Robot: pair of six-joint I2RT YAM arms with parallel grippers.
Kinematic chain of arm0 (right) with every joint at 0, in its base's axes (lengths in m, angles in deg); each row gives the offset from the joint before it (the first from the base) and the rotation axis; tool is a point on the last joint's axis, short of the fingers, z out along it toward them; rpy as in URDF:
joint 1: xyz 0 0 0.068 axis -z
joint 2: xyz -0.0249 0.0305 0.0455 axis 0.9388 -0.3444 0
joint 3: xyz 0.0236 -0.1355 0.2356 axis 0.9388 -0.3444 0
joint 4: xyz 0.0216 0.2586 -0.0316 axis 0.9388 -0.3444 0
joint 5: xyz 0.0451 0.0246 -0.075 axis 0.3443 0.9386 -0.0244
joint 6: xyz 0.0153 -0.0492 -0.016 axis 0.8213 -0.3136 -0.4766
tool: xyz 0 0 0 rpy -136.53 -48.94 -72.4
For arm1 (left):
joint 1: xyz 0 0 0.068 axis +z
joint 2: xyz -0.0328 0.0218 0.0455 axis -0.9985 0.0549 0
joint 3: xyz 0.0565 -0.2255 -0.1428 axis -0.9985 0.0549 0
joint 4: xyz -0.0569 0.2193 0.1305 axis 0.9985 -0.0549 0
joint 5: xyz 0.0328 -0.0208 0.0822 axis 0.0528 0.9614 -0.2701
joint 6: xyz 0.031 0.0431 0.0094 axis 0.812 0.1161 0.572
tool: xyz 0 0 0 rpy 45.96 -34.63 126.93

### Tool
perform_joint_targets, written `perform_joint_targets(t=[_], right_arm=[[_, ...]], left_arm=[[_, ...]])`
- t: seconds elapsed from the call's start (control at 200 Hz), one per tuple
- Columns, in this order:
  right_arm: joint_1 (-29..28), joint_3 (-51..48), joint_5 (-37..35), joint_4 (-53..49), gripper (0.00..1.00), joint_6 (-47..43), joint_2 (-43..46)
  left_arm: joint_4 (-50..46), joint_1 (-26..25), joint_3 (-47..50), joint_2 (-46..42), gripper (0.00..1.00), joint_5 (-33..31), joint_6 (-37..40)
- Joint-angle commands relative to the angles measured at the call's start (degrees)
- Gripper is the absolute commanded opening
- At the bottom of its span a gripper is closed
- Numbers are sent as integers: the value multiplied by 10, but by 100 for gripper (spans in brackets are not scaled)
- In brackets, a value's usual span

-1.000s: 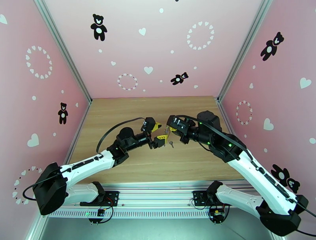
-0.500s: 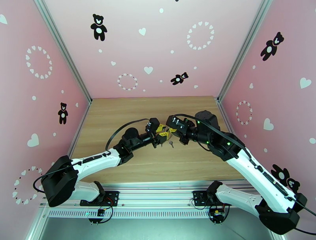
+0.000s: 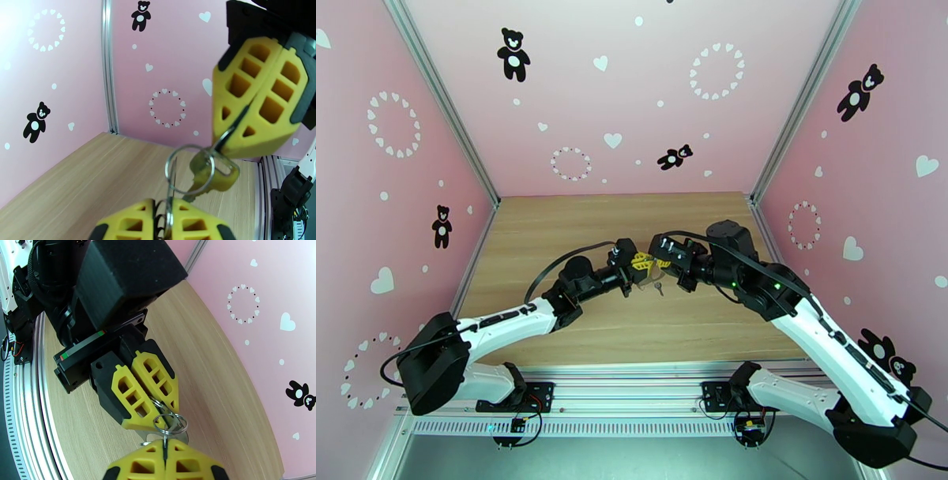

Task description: Remove the keys from the keyring

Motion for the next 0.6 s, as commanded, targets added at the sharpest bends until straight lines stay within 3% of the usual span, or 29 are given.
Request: perform_joint_targets(t=[0.0, 0.596], right_arm=[[-2, 28, 10, -13, 0, 0, 3], [-2, 87, -34, -69, 0, 26, -33]], left_arm=[[-37, 2, -18, -25, 0, 36, 22], [-131, 3, -37, -65, 0, 108, 59]])
